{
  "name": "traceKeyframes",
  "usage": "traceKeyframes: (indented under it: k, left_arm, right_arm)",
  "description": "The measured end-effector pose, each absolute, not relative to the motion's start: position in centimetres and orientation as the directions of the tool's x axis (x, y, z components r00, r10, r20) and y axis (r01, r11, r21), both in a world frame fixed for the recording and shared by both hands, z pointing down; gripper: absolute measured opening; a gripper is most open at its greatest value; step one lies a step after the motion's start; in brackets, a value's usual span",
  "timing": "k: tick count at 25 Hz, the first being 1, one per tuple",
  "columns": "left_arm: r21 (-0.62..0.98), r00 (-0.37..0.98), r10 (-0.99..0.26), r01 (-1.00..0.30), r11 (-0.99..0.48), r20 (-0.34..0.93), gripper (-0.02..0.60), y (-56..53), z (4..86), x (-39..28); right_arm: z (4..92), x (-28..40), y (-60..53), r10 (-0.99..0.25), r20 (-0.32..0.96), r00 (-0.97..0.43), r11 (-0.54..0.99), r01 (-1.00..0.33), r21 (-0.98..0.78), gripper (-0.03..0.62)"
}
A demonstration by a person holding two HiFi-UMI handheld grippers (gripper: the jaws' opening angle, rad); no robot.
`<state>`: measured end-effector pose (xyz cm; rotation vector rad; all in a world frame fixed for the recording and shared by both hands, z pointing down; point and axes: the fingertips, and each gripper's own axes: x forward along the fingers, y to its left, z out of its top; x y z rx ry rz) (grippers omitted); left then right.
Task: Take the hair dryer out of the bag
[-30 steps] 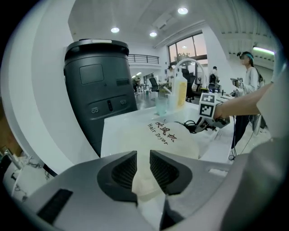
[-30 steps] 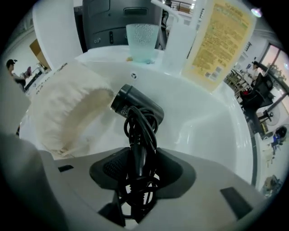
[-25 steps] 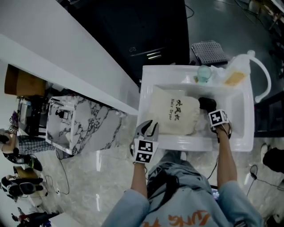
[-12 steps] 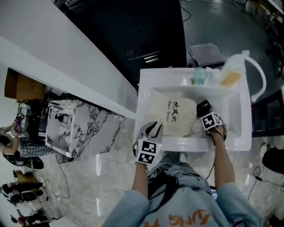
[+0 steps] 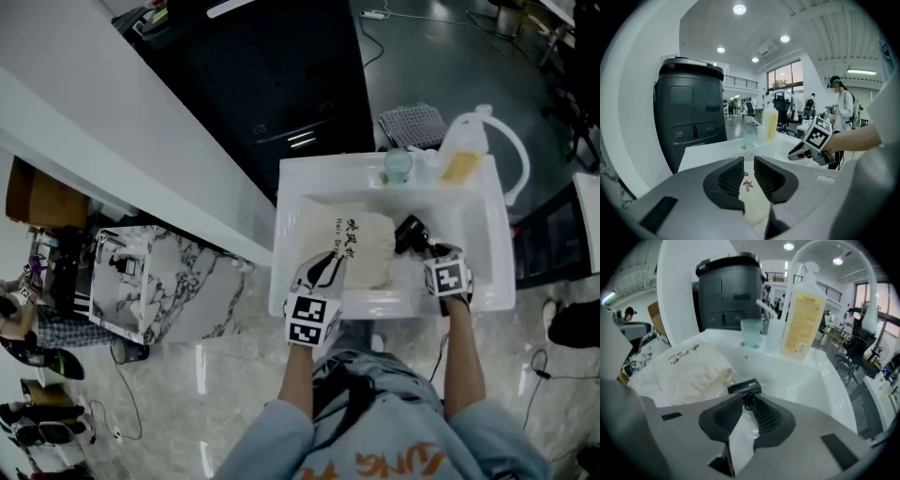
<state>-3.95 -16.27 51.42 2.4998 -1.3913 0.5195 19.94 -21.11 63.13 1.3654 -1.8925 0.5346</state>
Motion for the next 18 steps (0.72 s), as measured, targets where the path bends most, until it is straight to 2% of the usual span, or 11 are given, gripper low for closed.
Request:
traceKeyframes:
  k: [5,9,13,18]
  left_arm:
    - [0.031,0.521,-0.793,-0.841,-0.540,0.316,0.014,-16.9,47.7,-1.0]
    - [0.014,0.523,-0.817,-0.844,-0.536,0.243,0.003,-18.2,44.1,0.8]
    - [0.000,0.502,-0.848,-0.860,-0.510,0.168,0.002,-19.9,40.1,2.0]
    - [0.055,0.462,-0.886,-0.886,-0.460,0.046,0.002,-21.3,34.6,2.7]
  right_arm:
    - [56.0,20.6,-21.1,-0.772,0.602,-0.206,0.294,-0.954,0.051,0.001]
    - [49.7,20.5,-21.7,-0.855,0.439,-0.275,0.280,-0.958,-0.054,-0.002]
    - [43.7,19.2,-21.6,-0.891,0.266,-0.367,0.348,-0.930,-0.117,-0.004]
    - [37.7,17.9,-22.3,-0.916,0.116,-0.384,0.364,-0.918,-0.159,-0.005]
